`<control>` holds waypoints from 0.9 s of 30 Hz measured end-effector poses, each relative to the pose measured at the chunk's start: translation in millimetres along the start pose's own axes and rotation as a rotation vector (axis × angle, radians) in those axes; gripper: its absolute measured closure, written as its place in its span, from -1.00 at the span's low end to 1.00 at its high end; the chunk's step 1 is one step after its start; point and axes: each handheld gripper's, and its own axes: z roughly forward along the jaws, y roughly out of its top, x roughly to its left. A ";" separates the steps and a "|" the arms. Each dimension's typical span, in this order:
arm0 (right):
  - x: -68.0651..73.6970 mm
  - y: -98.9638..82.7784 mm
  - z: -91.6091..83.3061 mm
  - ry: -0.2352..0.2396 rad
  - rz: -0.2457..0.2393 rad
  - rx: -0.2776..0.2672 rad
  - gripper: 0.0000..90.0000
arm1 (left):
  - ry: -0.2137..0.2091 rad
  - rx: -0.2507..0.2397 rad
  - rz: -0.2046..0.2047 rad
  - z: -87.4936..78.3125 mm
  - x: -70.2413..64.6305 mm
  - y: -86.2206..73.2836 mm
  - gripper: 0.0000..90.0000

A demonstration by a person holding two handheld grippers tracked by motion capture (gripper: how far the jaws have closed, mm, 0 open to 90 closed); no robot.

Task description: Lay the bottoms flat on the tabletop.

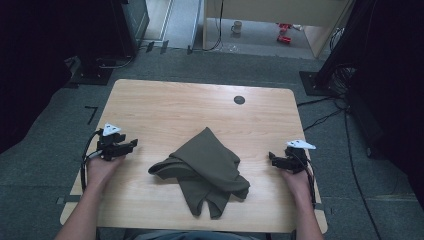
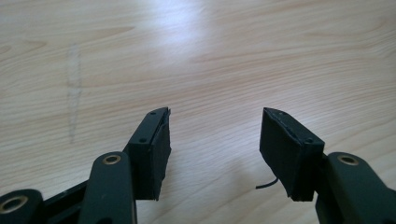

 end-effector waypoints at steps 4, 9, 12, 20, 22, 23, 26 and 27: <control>2.1 -0.6 -1.6 0.013 -0.006 -0.012 -0.40 | -0.025 -0.018 0.020 -7.1 -6.7 4.4 -0.03; 3.9 3.9 -8.7 0.026 -0.004 -0.043 -0.29 | -0.047 -0.019 0.037 -11.6 -14.0 6.4 -0.04; 7.7 7.4 -13.9 0.062 0.012 -0.061 -0.21 | -0.063 -0.009 0.050 -11.6 -17.6 6.3 -0.06; 28.8 15.8 -19.7 0.197 -0.041 -0.040 -0.05 | -0.067 0.000 0.072 -9.6 -21.3 3.2 -0.09; 35.7 17.3 -21.5 0.226 -0.064 -0.041 -0.02 | -0.061 0.006 0.070 -7.6 -19.8 1.5 -0.10; 42.3 17.9 -22.8 0.234 -0.088 -0.050 0.00 | -0.059 0.012 0.071 -6.7 -18.7 0.7 -0.11; 49.5 19.0 -23.2 0.247 -0.104 -0.047 0.00 | -0.045 0.021 0.056 -2.9 -13.6 -2.2 -0.12; 52.0 19.8 -23.5 0.255 -0.111 -0.048 0.01 | -0.040 0.021 0.051 -2.3 -12.0 -2.9 -0.12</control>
